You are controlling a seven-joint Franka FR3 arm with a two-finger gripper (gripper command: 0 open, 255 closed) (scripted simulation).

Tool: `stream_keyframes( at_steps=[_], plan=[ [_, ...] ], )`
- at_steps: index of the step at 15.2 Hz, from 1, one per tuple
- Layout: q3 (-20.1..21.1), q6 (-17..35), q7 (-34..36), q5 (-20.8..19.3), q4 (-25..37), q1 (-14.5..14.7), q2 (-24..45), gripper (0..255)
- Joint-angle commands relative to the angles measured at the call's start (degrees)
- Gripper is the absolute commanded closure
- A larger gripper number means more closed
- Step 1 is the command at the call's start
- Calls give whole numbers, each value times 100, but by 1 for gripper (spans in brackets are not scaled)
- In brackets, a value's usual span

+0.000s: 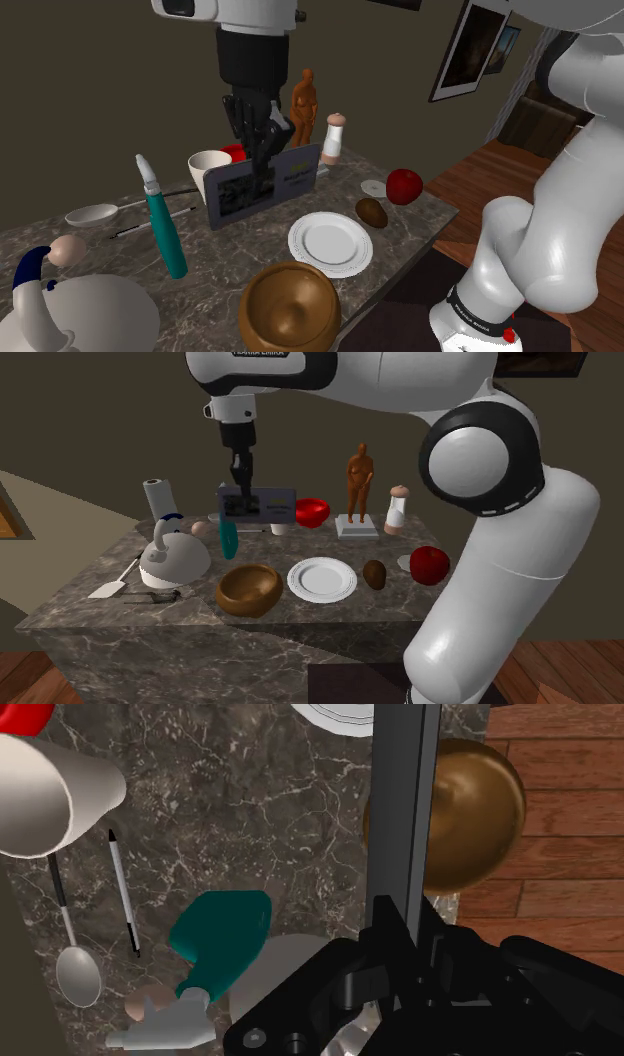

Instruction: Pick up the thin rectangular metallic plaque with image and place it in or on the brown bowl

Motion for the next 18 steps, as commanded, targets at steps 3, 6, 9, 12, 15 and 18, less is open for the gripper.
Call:
stream_keyframes(
  at_steps=[3, 6, 9, 12, 15, 18],
  plan=[
    [201, -72, 388, 157, -349, 185, -443, 255],
    [367, -161, 693, 279, -511, 328, -719, 255],
    [400, -21, 744, 323, -754, 360, -829, 255],
    [395, 219, 723, 348, -1063, 365, -903, 255],
    [394, 455, 706, 368, -1357, 371, -963, 255],
    [396, 689, 692, 386, -1635, 378, -1010, 255]
  ],
)
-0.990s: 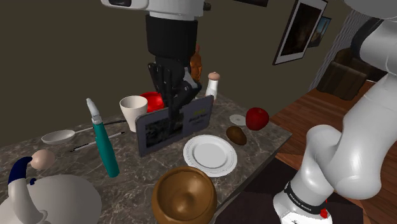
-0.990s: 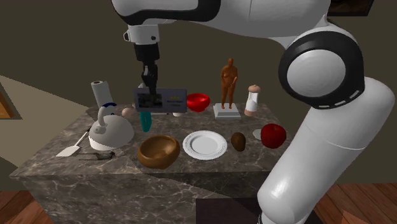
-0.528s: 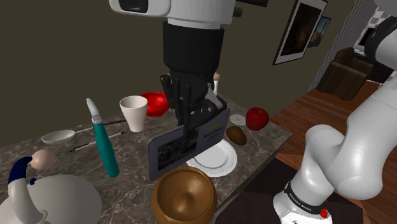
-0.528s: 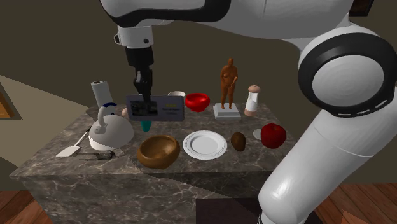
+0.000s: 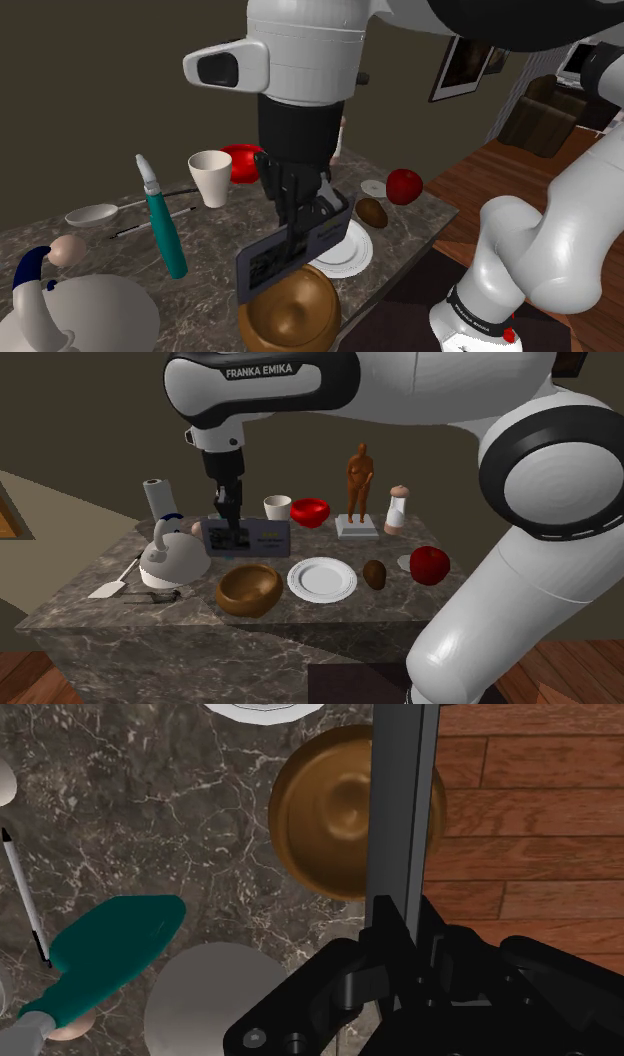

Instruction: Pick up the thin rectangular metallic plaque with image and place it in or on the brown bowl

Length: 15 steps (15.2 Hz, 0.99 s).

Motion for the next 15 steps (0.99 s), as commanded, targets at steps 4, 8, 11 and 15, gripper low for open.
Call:
stream_keyframes(
  at_steps=[4, 8, 11, 15],
  plan=[
    [15, 381, -7, 22, -423, 15, -47, 255],
    [27, 690, -16, 37, -751, 24, -68, 255],
    [36, 866, -19, 43, -931, 29, -72, 255],
    [36, 866, -18, 43, -930, 29, -71, 255]
  ],
)
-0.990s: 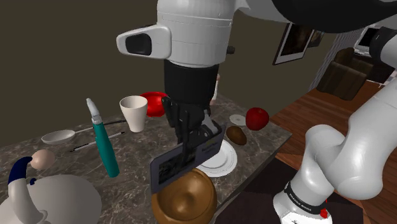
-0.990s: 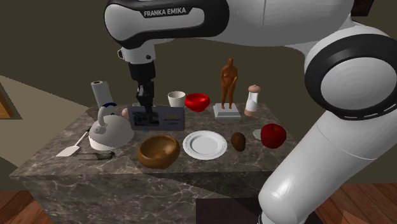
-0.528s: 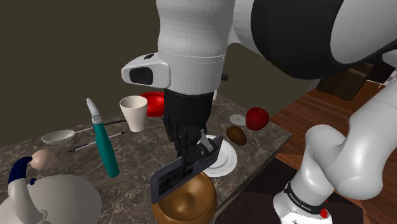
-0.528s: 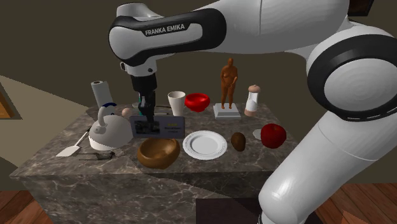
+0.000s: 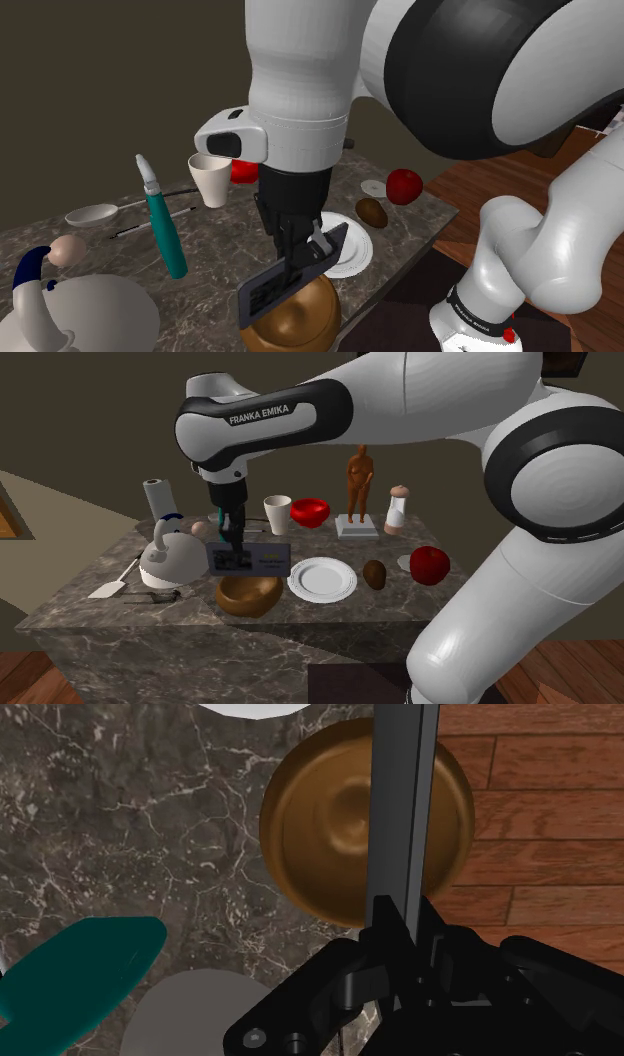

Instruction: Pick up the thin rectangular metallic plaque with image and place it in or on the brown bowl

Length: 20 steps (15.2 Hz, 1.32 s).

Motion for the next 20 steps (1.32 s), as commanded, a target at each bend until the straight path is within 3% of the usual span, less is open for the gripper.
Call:
stream_keyframes(
  at_steps=[1, 2, 3, 8, 12, 20],
  plan=[
    [0, 3, 0, 0, -2, 0, 0, 255],
    [0, 3, 0, 0, -2, 0, 0, 255],
    [0, 3, 0, 0, -2, 0, 0, 0],
    [0, 3, 0, 0, -2, 0, -1, 0],
    [-23, -727, 27, -38, 792, -22, 66, 0],
    [-23, -727, 27, -38, 792, -22, 66, 0]
  ],
)
